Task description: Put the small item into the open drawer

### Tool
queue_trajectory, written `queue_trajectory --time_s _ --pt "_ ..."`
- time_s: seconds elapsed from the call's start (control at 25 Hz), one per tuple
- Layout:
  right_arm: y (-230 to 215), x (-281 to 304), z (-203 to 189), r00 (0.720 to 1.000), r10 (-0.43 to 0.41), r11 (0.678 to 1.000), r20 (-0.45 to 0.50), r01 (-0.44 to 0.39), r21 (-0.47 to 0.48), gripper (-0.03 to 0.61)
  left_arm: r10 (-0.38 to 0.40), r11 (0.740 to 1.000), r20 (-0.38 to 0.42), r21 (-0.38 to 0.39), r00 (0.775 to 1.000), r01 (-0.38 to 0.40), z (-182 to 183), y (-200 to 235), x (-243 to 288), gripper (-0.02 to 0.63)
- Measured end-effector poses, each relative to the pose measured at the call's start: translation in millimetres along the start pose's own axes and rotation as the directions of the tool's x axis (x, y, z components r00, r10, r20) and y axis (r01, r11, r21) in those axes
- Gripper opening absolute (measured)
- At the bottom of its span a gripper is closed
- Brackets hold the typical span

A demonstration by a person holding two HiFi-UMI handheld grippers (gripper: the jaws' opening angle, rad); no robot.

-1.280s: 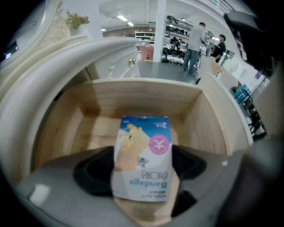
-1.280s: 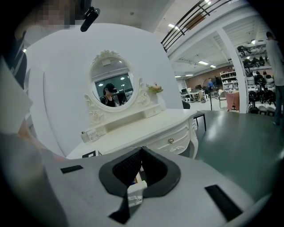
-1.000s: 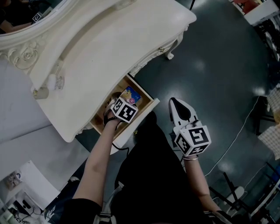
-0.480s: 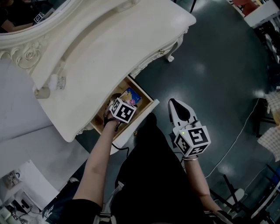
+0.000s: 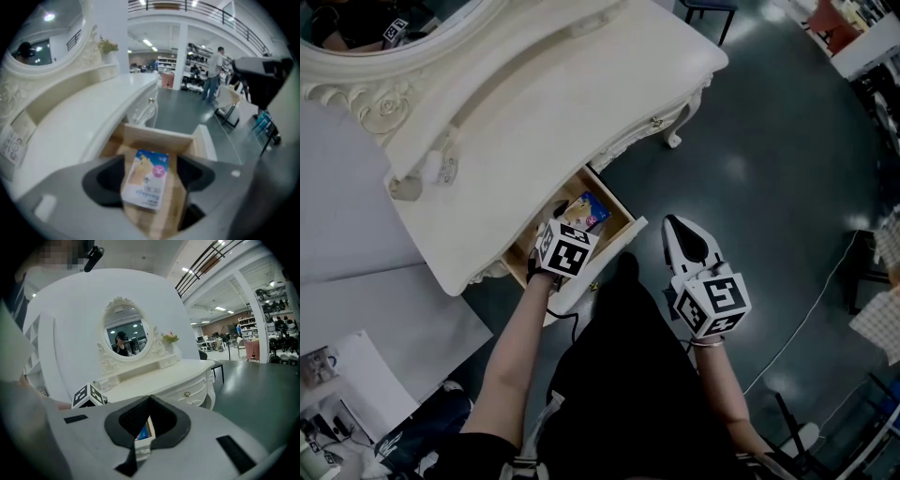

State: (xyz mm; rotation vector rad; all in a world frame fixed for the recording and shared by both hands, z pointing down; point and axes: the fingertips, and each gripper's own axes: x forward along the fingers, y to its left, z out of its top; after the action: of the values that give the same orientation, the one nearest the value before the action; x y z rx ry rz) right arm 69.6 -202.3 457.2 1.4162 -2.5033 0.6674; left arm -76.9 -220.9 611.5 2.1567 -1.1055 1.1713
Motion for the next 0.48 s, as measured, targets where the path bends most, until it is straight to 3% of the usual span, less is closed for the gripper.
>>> queue_trajectory --time_s 0.24,0.48 --pt "14 -5 12 0.999 0.029 0.999 0.032 -0.028 -0.031 0.005 0.051 0.999 0.103 -0.012 0.993 -0.050 22 -1 -36 0.308" --pt "24 -13 20 0.997 0.050 0.997 0.061 -0.047 -0.056 0.005 0.121 0.991 0.252 -0.085 0.960 -0.103 50 5 -86 0.278"
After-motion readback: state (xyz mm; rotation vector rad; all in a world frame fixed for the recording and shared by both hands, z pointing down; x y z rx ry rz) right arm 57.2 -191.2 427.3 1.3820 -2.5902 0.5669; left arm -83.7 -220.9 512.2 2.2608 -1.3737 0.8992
